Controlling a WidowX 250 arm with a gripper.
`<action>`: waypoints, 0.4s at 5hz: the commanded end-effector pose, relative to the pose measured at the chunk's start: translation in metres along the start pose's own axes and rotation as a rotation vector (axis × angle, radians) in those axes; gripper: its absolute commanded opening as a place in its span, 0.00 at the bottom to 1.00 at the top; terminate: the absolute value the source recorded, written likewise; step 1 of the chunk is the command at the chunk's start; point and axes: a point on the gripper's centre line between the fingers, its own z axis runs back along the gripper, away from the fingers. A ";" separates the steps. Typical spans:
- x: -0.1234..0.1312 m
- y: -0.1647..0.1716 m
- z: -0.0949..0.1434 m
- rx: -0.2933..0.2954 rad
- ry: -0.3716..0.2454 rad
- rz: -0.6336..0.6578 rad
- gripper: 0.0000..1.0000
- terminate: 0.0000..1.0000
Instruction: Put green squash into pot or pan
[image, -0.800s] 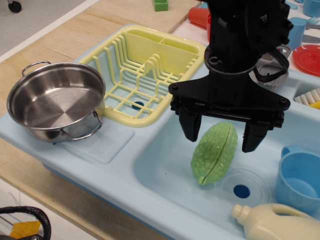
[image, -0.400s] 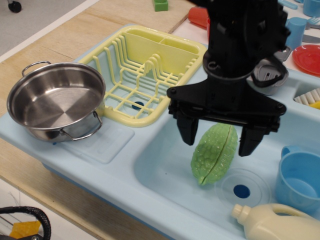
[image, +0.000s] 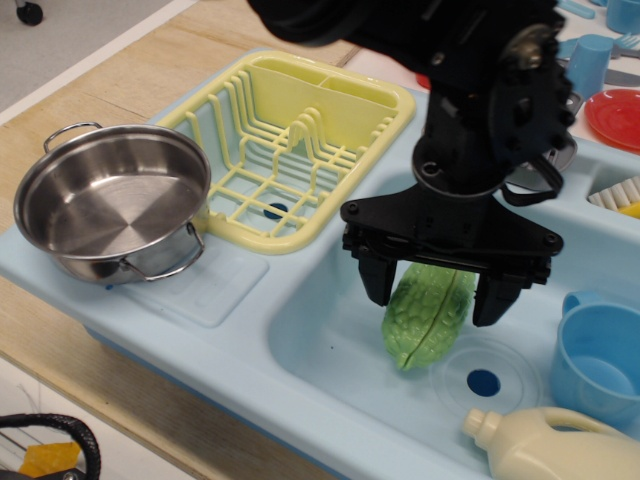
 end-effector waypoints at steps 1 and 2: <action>0.008 0.002 -0.018 -0.049 0.026 0.014 1.00 0.00; 0.005 0.001 -0.017 -0.046 0.010 0.035 0.00 0.00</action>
